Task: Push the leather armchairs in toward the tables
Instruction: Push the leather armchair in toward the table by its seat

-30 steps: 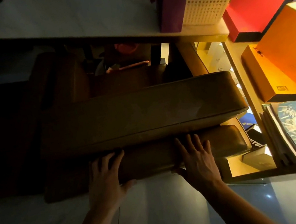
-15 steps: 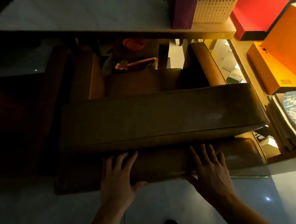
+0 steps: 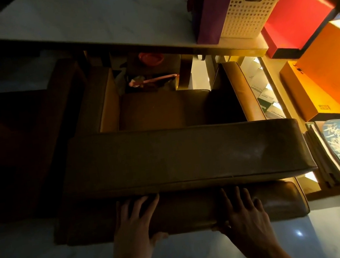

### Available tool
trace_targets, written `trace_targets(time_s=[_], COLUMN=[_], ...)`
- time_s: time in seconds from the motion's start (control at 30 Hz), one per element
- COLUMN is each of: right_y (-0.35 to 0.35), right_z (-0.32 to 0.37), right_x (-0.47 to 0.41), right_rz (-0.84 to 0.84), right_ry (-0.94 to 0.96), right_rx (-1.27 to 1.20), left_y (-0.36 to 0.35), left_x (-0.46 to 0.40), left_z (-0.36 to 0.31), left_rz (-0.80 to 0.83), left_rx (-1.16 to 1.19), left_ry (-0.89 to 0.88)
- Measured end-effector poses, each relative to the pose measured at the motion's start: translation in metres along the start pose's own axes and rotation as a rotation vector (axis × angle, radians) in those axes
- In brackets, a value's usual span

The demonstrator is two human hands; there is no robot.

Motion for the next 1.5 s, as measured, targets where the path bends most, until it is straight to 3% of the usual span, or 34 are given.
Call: trace_targets(time_s=[0.27,0.53,1.5], right_y=[0.03,0.05,0.058], right_z=[-0.001,-0.005,-0.008], right_x=[-0.046,-0.086,-0.081], right_rz=[-0.135,-0.142,-0.188], right_ry=[0.012,0.02,0.074], right_rx=[-0.016,-0.03,-0.133], left_y=[0.018,0.024,0.038], left_x=[-0.066,-0.115,-0.111], left_z=[-0.005,-0.003,-0.016], left_rz=[-0.002,-0.042,-0.004], left_rx=[-0.026,-0.08,-0.142], left_ry=[-0.003,-0.014,0.02])
Point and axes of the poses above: each hand's wrist, its own x-axis away from the middle knuckle, its own y-axis out of the back of the hand, z = x × y, the point moved 2 cm from there along -x, towards the middle knuckle, and after that the axes turned 14 degrees about -x, right-handed, at the moved point
